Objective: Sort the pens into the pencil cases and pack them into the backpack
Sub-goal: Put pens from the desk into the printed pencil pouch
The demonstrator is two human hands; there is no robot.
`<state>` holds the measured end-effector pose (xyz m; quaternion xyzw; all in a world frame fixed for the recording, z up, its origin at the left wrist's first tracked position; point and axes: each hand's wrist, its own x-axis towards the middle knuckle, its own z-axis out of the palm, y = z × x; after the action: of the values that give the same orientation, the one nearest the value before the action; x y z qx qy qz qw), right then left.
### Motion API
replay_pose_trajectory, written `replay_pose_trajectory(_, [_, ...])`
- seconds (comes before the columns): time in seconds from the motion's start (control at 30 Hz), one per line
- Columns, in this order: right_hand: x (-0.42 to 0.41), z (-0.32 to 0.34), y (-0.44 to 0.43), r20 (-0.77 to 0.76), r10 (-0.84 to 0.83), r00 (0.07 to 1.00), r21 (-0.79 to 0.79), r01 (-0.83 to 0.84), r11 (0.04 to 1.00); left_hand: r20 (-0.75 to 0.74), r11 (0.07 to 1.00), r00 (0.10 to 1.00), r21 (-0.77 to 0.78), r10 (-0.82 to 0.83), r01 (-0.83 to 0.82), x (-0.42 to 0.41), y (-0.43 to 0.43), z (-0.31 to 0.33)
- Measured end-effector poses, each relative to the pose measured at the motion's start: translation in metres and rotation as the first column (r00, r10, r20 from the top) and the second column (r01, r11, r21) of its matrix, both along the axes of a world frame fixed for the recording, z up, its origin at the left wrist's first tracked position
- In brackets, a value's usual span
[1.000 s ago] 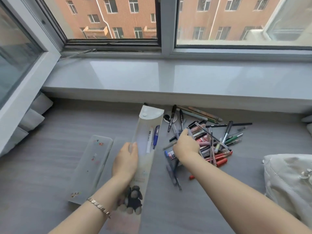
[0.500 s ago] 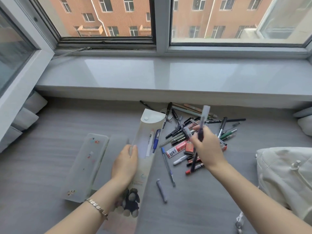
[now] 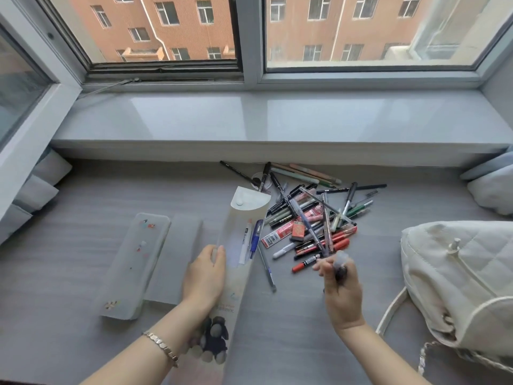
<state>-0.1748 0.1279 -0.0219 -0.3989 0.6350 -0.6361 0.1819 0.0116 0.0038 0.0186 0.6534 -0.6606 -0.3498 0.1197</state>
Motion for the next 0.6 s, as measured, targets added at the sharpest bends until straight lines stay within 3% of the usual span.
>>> replay_pose_trajectory(0.17, [0.005,0.011,-0.004,0.257,-0.151,0.955,0.151,0.115,0.982,-0.016,0.999,1.000,0.030,0.011,-0.011,-0.001,0.006,-0.001])
replay_pose_trajectory(0.3, [0.000,0.069,-0.033,0.485,-0.097,0.869,-0.048,0.137,0.989,-0.041,0.990,0.995,0.102,-0.095,0.098,-0.011,0.017,0.002])
replay_pose_trajectory(0.4, [0.007,0.092,-0.051,0.524,-0.006,0.852,-0.139,0.092,0.986,-0.122,0.965,0.971,0.142,-0.204,0.221,-0.024,0.030,0.005])
replay_pose_trajectory(0.53, [0.019,0.085,-0.051,0.582,0.012,0.813,0.109,-0.092,0.990,-0.191,0.947,0.945,0.131,-0.265,0.292,-0.039,0.043,0.014])
replay_pose_trajectory(0.6, [0.016,0.084,-0.047,0.643,0.017,0.766,0.120,-0.122,0.985,-0.183,0.949,0.946,0.122,-0.268,0.292,-0.042,0.045,0.017])
